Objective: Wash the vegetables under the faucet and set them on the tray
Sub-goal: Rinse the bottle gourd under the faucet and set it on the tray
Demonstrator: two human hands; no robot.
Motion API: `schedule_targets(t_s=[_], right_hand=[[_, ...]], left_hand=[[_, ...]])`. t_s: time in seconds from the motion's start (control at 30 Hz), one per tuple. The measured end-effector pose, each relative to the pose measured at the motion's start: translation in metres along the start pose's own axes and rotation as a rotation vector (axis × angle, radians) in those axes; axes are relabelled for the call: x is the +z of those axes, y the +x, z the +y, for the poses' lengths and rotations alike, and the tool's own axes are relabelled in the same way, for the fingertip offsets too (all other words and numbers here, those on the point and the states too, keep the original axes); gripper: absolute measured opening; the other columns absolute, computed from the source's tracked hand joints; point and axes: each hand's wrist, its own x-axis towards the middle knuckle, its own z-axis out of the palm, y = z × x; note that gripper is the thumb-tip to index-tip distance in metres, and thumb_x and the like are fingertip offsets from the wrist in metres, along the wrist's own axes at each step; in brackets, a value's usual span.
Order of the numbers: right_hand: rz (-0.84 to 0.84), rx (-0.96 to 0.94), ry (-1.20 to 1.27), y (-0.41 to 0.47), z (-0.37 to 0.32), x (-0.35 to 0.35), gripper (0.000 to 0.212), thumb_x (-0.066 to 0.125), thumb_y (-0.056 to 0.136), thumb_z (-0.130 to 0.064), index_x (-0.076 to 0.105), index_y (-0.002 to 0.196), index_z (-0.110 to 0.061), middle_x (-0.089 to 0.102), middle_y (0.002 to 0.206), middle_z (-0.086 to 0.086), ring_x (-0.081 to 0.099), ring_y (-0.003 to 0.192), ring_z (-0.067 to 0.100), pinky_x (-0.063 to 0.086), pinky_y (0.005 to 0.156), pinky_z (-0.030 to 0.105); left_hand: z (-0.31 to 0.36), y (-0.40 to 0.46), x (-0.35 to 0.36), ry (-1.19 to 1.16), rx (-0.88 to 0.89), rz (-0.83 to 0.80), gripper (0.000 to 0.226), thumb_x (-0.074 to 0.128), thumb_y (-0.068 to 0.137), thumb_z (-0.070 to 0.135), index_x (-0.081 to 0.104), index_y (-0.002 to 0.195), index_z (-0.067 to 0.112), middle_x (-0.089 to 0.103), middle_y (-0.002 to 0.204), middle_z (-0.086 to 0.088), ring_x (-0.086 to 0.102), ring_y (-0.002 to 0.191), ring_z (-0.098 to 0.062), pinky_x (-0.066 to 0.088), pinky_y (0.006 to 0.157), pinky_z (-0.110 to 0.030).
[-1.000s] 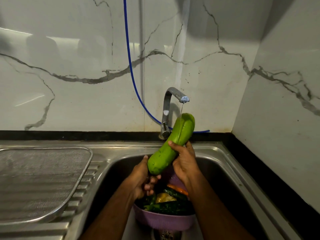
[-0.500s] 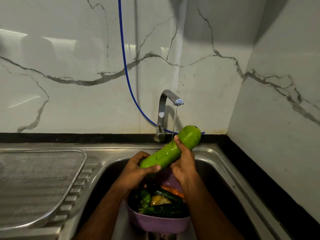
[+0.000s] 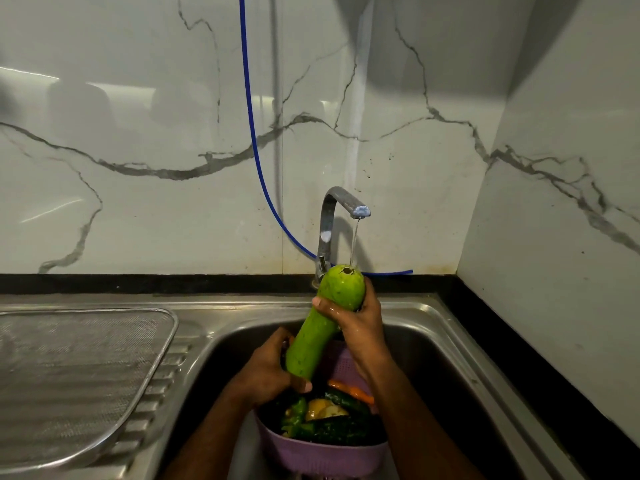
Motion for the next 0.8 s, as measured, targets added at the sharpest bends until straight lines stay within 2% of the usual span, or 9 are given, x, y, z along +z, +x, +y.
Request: schedule_targets(t_s=[0.1,0.23,0.3,0.4,0.47,0.53,0.63,0.73,0.8], right_hand=[[-0.004,-0.031,-0.028,-0.001,0.003,0.002,0.101,0.100,0.040,-0.045,0.058,0.132,-0.039,0.068,0.123,0.000,0.069,0.110,0.026,0.062,0.090,0.052],[0.054,-0.047,-0.016,-0.002,0.000,-0.005,0.076,0.098,0.056,-0.037,0.061,0.122,-0.037,0.071,0.116,-0.001,0.071,0.105,0.023,0.062,0.088,0.046],[0.109,0.025,0.072,0.001,-0.002,-0.011,0.071,0.093,0.063,-0.036,0.059,0.126,-0.036,0.071,0.117,0.003,0.071,0.104,0.025,0.062,0.087,0.049],[0.157,0.160,0.233,0.007,0.003,-0.027,0.075,0.090,0.072,-0.028,0.052,0.135,-0.037,0.069,0.122,0.007,0.070,0.106,0.031,0.060,0.088,0.060],[0.173,0.198,0.308,0.010,0.007,-0.036,0.079,0.086,0.076,-0.021,0.047,0.142,-0.039,0.067,0.127,0.009,0.069,0.109,0.034,0.060,0.085,0.059],[0.184,0.192,0.393,0.012,0.006,-0.042,0.084,0.084,0.077,-0.019,0.044,0.148,-0.041,0.066,0.131,0.011,0.068,0.111,0.036,0.062,0.079,0.054],[0.193,0.189,0.368,0.015,0.003,-0.041,0.084,0.083,0.080,-0.019,0.041,0.150,-0.041,0.066,0.131,0.011,0.069,0.110,0.036,0.061,0.077,0.047],[0.184,0.326,0.232,0.009,0.004,-0.035,0.086,0.090,0.071,-0.024,0.044,0.143,-0.025,0.067,0.124,0.017,0.070,0.106,0.039,0.061,0.086,0.058],[0.166,0.402,0.089,0.004,0.003,-0.032,0.077,0.089,0.073,-0.028,0.047,0.137,-0.021,0.067,0.117,0.018,0.070,0.101,0.039,0.059,0.089,0.061]], left_hand=[[0.000,-0.002,-0.003,0.010,0.010,-0.036,0.080,0.093,0.038,0.033,0.054,0.107,0.018,0.066,0.112,-0.008,0.066,0.106,-0.029,0.059,0.083,-0.052],[0.002,-0.004,-0.002,-0.062,0.019,-0.051,0.079,0.091,0.043,0.035,0.058,0.112,0.012,0.066,0.112,-0.015,0.067,0.103,-0.027,0.058,0.086,-0.052],[0.009,-0.007,0.004,-0.170,0.017,-0.030,0.074,0.089,0.048,0.038,0.062,0.110,0.008,0.068,0.109,-0.019,0.069,0.095,-0.026,0.057,0.085,-0.049],[0.030,-0.009,0.015,-0.343,-0.003,-0.040,0.048,0.078,0.074,0.049,0.072,0.111,0.021,0.074,0.107,-0.013,0.072,0.099,-0.032,0.053,0.087,-0.052],[0.045,-0.008,0.024,-0.374,-0.022,0.004,0.040,0.058,0.094,0.053,0.074,0.111,0.021,0.076,0.097,-0.012,0.073,0.084,-0.032,0.053,0.069,-0.039],[0.057,-0.008,0.037,-0.431,-0.068,0.024,0.053,0.042,0.099,0.058,0.072,0.110,0.016,0.072,0.082,-0.013,0.063,0.056,-0.022,0.040,0.045,-0.021],[0.061,-0.009,0.052,-0.555,-0.102,-0.049,0.073,0.031,0.098,0.066,0.069,0.110,0.005,0.067,0.079,-0.021,0.047,0.042,-0.016,0.024,0.037,-0.014],[0.067,-0.012,0.056,-0.454,-0.120,-0.045,0.059,0.037,0.099,0.062,0.068,0.114,0.013,0.068,0.079,-0.014,0.056,0.050,-0.019,0.035,0.038,-0.018],[0.064,-0.017,0.055,-0.357,-0.036,0.012,0.042,0.052,0.099,0.048,0.066,0.119,0.015,0.074,0.096,-0.010,0.071,0.078,-0.025,0.059,0.060,-0.032]])
